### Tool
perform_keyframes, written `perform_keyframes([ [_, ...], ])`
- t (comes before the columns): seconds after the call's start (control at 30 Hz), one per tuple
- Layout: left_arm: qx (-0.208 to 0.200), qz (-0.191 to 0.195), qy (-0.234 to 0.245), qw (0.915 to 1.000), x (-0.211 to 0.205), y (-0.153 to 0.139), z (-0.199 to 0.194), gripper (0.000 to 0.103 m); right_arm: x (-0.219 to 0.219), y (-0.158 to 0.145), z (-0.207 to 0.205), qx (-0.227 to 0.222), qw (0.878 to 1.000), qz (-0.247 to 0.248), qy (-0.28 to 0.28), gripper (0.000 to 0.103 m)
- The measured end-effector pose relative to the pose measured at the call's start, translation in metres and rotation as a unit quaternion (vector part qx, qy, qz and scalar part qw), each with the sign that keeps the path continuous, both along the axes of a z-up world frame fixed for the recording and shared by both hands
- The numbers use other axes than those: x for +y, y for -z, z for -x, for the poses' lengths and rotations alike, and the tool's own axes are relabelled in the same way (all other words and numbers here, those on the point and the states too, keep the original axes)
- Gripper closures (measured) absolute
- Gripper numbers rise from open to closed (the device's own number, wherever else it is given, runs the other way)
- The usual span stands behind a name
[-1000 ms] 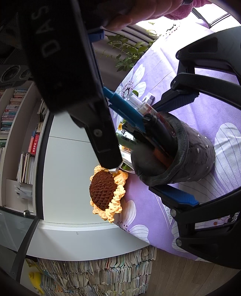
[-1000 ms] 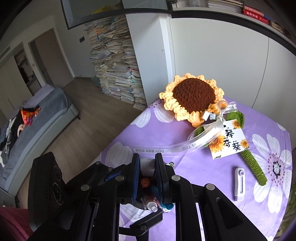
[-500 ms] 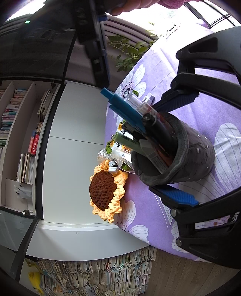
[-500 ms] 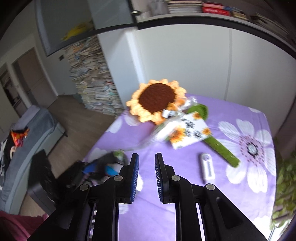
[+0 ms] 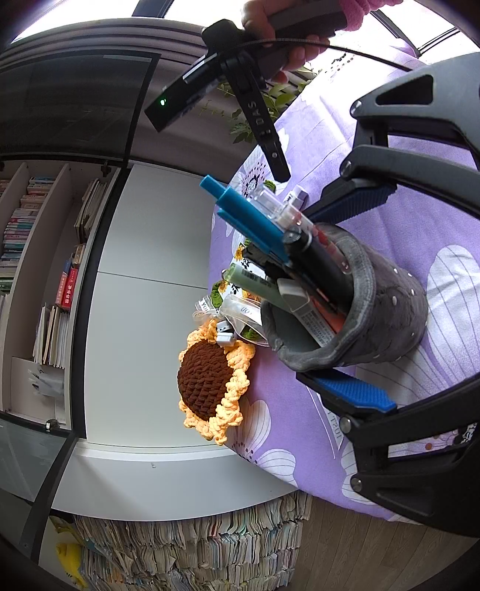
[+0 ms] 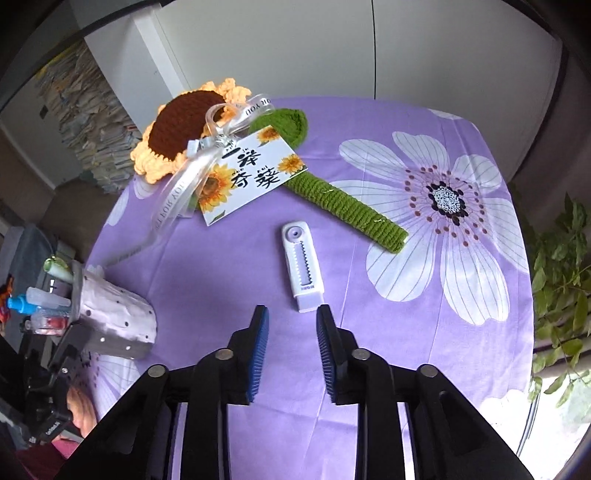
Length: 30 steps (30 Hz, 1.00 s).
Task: Organize stationery
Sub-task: 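Lower the right tool to the white correction tape and grasp it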
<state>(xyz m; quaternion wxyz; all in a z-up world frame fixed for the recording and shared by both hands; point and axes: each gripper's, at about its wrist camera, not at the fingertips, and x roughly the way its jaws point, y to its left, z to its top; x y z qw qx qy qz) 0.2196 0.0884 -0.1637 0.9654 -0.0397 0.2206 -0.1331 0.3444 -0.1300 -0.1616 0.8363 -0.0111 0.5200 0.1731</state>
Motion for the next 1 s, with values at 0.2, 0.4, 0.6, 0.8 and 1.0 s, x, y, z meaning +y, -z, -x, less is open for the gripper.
perform_keyframes([
  [0.2, 0.000, 0.000, 0.000, 1.0000, 0.000, 0.000, 0.000, 0.029, 0.012, 0.006, -0.019, 0.002, 1.000, 0.022, -0.014, 0.067],
  [0.4, 0.000, 0.000, 0.000, 1.0000, 0.000, 0.000, 0.000, 0.029, 0.034, 0.016, -0.042, 0.010, 0.997, 0.061, -0.049, 0.067],
  [0.6, 0.000, 0.000, 0.000, 1.0000, 0.000, 0.000, 0.000, 0.028, 0.046, 0.026, -0.061, 0.021, 0.994, 0.086, -0.060, 0.066],
  [0.8, 0.000, 0.000, 0.000, 1.0000, 0.000, 0.000, 0.000, 0.028, 0.051, 0.033, -0.071, 0.026, 0.993, 0.099, -0.062, 0.066],
  [1.0, 0.000, 0.000, 0.000, 1.0000, 0.000, 0.000, 0.000, 0.028, 0.049, 0.036, -0.072, 0.015, 0.994, 0.099, -0.046, 0.068],
])
